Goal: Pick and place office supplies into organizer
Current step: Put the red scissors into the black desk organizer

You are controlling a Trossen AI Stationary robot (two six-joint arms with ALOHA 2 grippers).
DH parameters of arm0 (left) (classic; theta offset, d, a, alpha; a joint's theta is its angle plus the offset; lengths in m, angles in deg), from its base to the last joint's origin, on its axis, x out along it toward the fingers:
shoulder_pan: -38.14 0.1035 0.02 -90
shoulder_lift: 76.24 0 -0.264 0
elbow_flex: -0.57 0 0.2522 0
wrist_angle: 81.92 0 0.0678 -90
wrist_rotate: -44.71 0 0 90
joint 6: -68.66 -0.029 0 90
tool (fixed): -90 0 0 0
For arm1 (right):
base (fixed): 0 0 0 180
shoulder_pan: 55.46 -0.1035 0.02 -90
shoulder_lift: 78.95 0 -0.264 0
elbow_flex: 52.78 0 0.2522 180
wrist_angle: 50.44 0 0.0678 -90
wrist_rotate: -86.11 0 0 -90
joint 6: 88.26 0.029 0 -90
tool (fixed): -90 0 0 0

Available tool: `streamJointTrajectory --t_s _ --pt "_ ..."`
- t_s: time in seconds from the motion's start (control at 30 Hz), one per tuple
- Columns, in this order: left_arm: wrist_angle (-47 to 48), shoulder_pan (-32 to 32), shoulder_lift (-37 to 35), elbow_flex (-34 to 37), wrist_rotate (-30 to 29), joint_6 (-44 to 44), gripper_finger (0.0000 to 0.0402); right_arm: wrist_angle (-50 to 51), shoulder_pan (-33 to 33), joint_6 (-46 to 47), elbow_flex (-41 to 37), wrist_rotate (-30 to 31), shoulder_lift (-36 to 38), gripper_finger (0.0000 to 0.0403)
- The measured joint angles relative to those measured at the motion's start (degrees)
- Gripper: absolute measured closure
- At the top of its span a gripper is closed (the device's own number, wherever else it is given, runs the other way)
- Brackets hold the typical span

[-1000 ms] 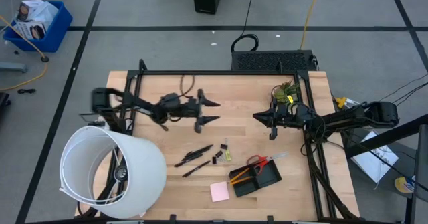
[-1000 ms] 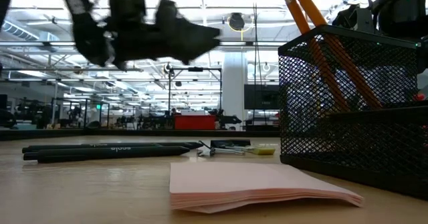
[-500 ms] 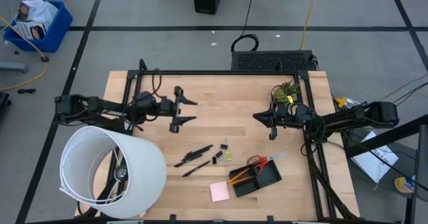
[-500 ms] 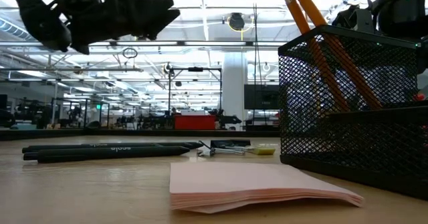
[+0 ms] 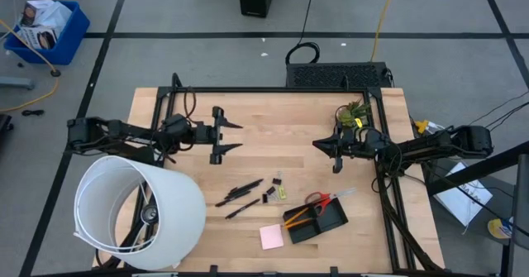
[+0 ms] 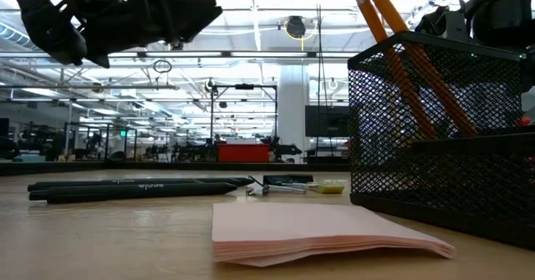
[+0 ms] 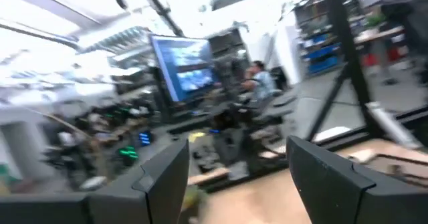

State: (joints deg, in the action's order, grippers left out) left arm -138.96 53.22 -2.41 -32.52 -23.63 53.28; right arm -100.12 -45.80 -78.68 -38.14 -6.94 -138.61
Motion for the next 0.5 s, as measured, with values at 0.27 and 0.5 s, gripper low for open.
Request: streamJointTrajectory --t_s 0.27,0.5 --pt "0.34 -1.47 0.02 0.0 1.25 21.58 0.0149 -0.08 0.01 0.0 0.0 0.0 0.0 0.0385" --pt "0.86 -1.48 0.0 0.0 1.08 35.87 0.0149 -0.11 -0.01 0.02 -0.02 -0.02 -0.02 0.0385"
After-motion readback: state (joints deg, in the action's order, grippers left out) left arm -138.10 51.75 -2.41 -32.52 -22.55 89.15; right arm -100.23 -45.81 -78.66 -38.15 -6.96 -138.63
